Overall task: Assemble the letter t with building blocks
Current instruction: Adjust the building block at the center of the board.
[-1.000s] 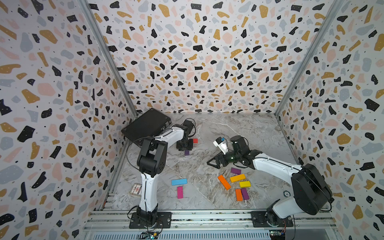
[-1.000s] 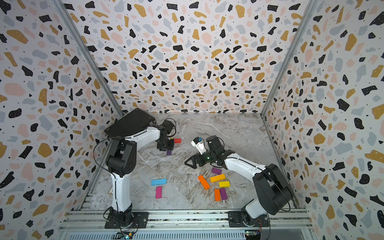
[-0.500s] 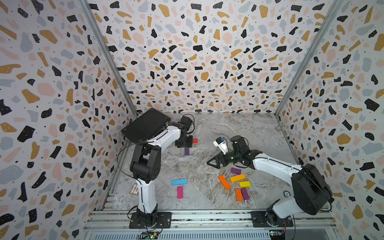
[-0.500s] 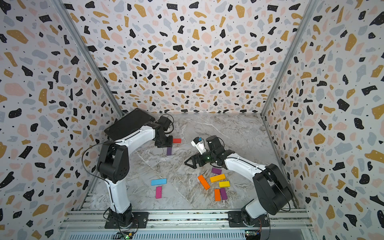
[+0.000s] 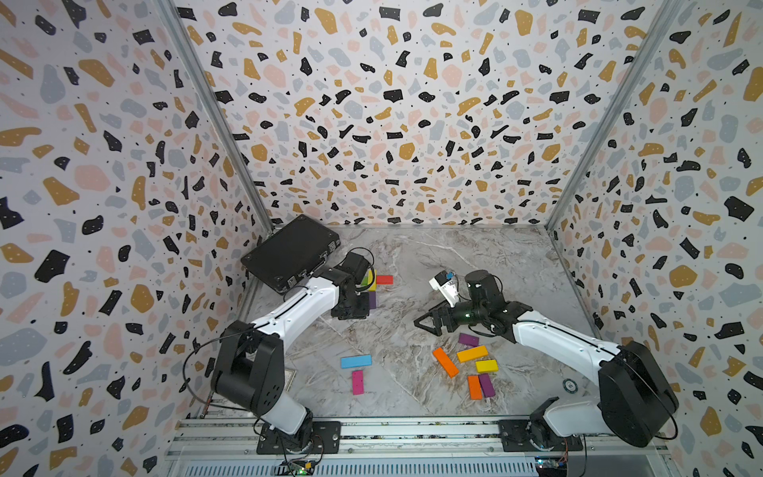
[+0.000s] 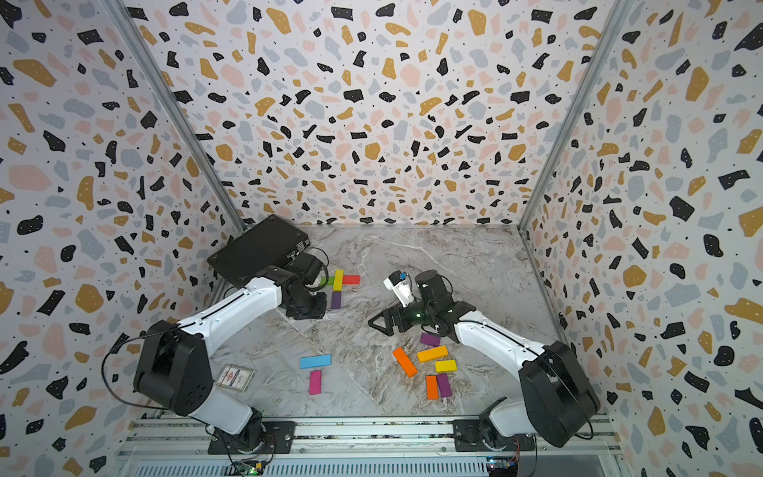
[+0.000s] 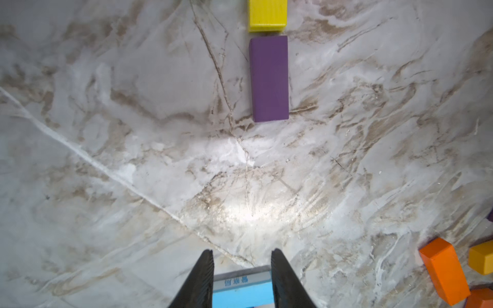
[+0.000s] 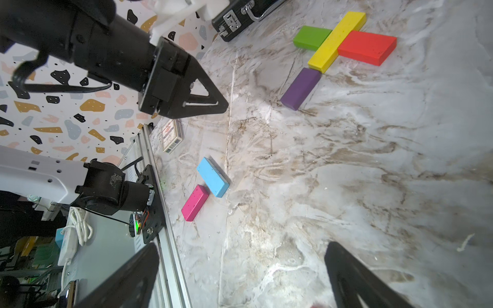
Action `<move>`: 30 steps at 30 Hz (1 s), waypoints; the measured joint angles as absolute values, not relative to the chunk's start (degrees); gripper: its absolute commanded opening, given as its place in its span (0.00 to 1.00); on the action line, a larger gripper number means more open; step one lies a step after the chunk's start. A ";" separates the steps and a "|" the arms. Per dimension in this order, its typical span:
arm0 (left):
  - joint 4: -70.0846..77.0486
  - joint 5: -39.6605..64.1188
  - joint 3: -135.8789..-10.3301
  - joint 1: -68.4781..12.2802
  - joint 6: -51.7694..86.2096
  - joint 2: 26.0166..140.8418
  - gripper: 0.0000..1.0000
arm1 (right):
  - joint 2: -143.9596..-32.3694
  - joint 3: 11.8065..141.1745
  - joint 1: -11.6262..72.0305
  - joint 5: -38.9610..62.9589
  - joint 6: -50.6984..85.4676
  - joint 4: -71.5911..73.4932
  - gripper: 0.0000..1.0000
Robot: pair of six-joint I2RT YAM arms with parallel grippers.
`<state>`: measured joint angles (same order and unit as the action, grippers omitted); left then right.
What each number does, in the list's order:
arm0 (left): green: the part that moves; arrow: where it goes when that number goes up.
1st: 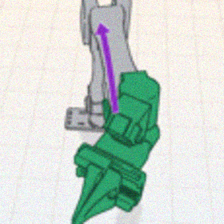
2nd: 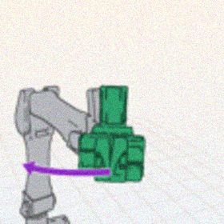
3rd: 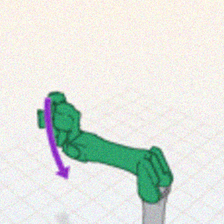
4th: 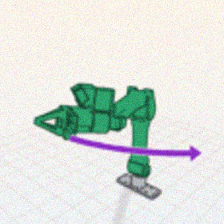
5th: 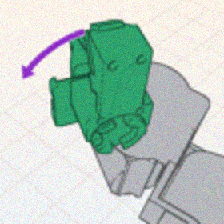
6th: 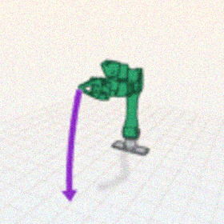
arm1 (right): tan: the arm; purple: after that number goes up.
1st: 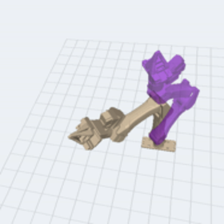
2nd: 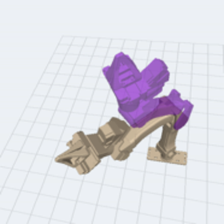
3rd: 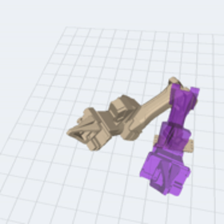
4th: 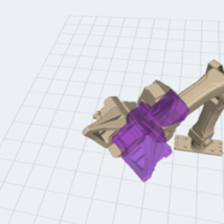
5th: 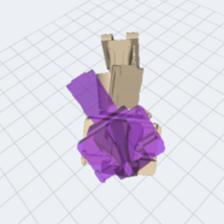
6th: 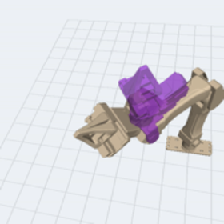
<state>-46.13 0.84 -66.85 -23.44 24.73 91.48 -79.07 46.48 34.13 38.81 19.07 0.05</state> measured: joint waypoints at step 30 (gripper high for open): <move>-40.80 -1.98 -82.50 -24.18 25.10 115.02 0.49 | -85.19 48.29 34.13 40.29 16.93 -0.43 0.99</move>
<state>-40.80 -1.98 -82.50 -24.18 25.10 115.02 -85.19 48.29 34.13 40.29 16.93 -0.43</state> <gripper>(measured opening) 0.511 0.994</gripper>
